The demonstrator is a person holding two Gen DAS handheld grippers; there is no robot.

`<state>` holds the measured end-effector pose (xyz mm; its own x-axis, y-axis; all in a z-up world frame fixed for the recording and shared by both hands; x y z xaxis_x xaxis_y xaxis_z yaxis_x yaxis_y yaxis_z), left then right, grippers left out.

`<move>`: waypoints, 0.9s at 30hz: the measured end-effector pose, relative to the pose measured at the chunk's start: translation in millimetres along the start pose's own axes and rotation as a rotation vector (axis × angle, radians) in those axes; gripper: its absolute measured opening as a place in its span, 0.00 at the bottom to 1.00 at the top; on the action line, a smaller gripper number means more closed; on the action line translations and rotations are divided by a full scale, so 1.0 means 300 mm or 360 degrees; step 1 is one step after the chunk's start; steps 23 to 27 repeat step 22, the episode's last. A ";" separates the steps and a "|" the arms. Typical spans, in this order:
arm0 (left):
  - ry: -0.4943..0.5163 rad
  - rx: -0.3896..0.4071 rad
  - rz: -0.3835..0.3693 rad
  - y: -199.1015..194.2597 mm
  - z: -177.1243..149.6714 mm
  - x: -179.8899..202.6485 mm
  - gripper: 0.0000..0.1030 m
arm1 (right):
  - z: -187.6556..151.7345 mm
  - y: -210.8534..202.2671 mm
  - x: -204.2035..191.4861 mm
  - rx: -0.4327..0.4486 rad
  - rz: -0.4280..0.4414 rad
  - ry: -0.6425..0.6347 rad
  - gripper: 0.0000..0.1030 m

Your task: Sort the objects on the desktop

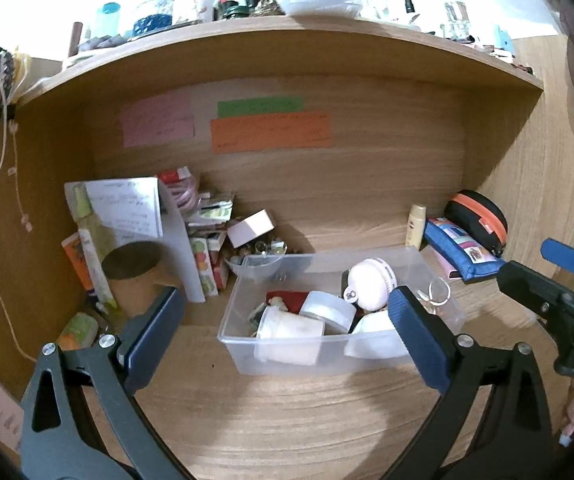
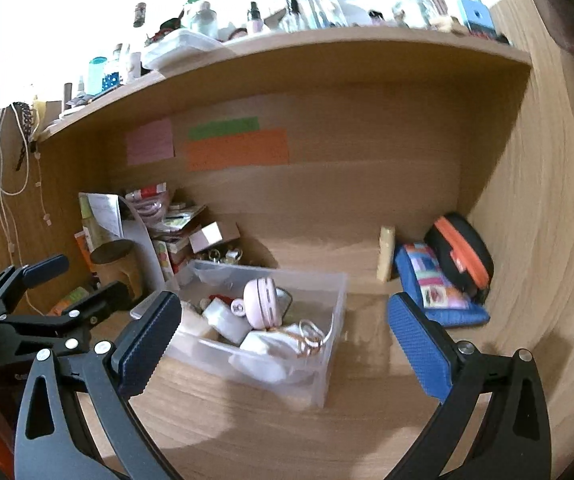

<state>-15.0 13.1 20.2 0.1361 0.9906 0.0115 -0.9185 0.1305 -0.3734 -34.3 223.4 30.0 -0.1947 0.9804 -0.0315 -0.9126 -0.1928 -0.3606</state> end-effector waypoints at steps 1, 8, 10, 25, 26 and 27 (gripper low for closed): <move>-0.0018 -0.0007 -0.0003 -0.002 -0.007 -0.004 1.00 | -0.007 0.001 0.002 -0.0006 -0.0009 0.0009 1.00; -0.0062 -0.0016 -0.0022 -0.011 -0.037 -0.008 1.00 | -0.049 0.005 0.001 -0.0033 -0.0061 -0.0003 1.00; -0.0081 -0.0027 -0.0040 -0.006 -0.044 -0.010 1.00 | -0.056 0.003 -0.003 -0.0028 -0.0077 -0.0018 1.00; -0.0091 -0.0073 -0.0082 0.036 -0.070 -0.006 1.00 | -0.076 0.032 -0.023 -0.0066 -0.0073 -0.0070 1.00; -0.0091 -0.0073 -0.0082 0.036 -0.070 -0.006 1.00 | -0.076 0.032 -0.023 -0.0066 -0.0073 -0.0070 1.00; -0.0091 -0.0073 -0.0082 0.036 -0.070 -0.006 1.00 | -0.076 0.032 -0.023 -0.0066 -0.0073 -0.0070 1.00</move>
Point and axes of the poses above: each gripper's, at about its wrist camera, not at the fingertips, and y roughly the way its jaws point, x to its right, z to its top, the point moved 3 cm from there along y, roughly the way its jaws point, and after that the axes turned 8 degrees about -z, right-handed, at the moved point
